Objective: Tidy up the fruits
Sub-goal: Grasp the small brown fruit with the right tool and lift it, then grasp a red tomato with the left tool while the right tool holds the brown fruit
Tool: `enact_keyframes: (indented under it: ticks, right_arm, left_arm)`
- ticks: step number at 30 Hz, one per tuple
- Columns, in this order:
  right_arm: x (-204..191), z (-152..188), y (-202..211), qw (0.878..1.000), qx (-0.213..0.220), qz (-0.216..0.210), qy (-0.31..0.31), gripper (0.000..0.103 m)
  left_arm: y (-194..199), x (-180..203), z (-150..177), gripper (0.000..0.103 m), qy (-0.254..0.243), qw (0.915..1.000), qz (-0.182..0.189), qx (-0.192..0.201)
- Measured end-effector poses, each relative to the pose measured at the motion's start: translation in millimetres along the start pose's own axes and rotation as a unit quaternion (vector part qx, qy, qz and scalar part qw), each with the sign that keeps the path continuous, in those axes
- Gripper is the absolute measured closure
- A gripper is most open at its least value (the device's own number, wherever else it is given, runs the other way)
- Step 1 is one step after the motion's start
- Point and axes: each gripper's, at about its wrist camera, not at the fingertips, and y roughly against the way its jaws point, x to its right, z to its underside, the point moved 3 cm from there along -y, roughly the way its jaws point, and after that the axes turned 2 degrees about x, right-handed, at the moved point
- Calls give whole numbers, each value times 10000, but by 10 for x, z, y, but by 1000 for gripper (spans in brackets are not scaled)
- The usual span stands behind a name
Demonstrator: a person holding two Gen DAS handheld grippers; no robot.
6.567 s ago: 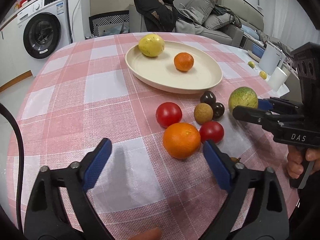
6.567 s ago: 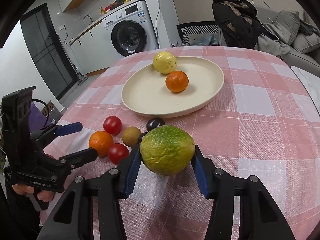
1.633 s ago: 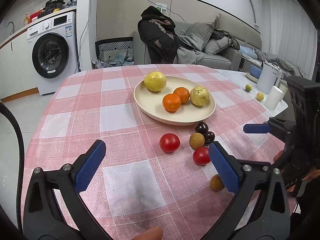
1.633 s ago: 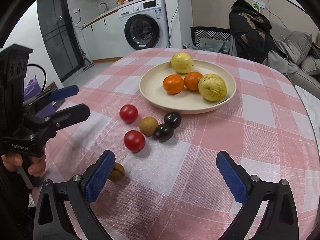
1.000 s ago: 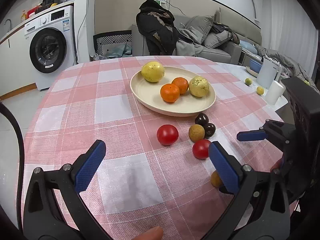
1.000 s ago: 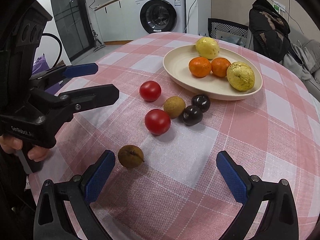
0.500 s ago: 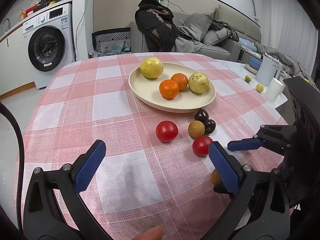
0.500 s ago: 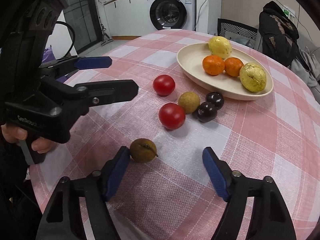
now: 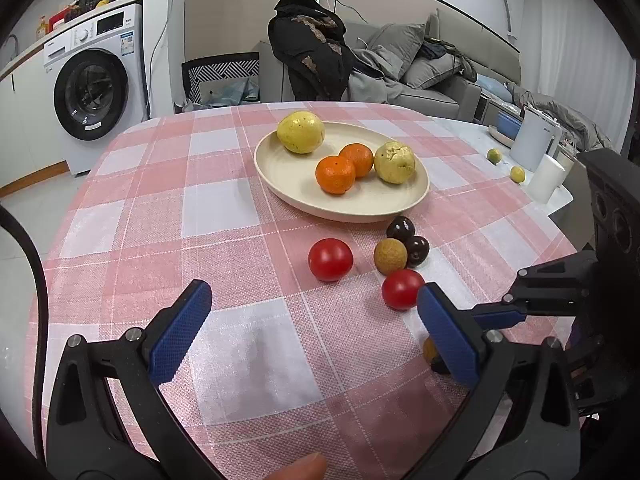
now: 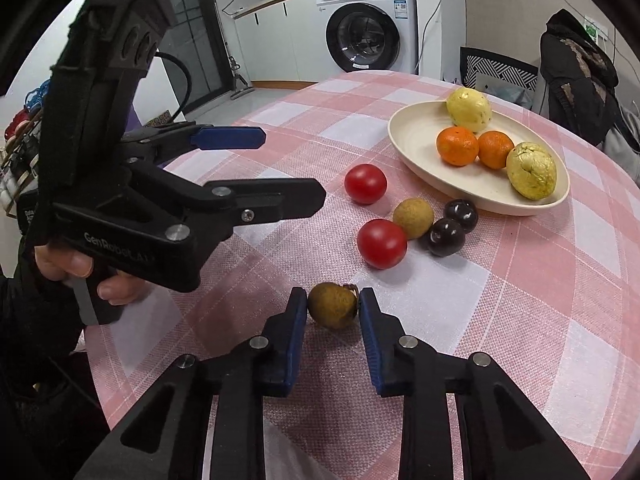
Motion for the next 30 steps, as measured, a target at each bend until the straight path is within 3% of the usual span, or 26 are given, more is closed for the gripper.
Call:
enact_keyframes:
  ticks: [14,19,25,30]
  right_arm:
    - [397,-44,427,9958,574,454,-543,76]
    - [481,-60,450,9937,638,532,-749,76]
    - [491,-70,414,9936,612,559,-766,76]
    - [505,-66,400,9934,603,575,-792,76]
  left_arm:
    - [-69,175,71,4,-107,9994,254,-200]
    - [-202,322,129,30,-214,9971,518,-522]
    - [-310,472,161,48,-240,9944,773,-683]
    - [-398,526,129,57,-158,9932,859,-769]
